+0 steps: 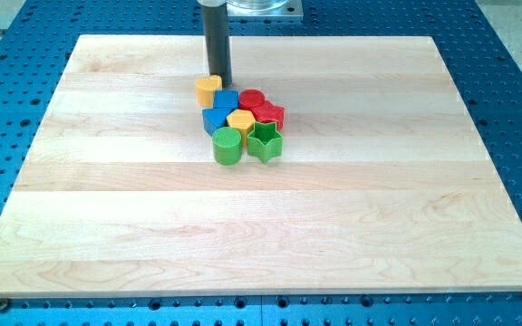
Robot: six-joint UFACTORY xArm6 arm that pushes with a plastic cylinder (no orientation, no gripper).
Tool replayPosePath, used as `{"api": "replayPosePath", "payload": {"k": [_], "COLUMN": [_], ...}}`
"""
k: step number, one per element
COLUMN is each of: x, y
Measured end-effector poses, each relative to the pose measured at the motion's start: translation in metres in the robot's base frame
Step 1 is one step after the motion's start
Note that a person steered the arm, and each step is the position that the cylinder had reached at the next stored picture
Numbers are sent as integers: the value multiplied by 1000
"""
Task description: Push the yellow heart into the blue blocks
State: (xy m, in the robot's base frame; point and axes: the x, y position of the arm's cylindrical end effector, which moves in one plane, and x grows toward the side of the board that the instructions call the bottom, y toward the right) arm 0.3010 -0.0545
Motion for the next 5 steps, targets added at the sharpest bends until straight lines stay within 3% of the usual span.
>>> {"api": "replayPosePath", "payload": {"k": [5], "x": [60], "y": [-50]}}
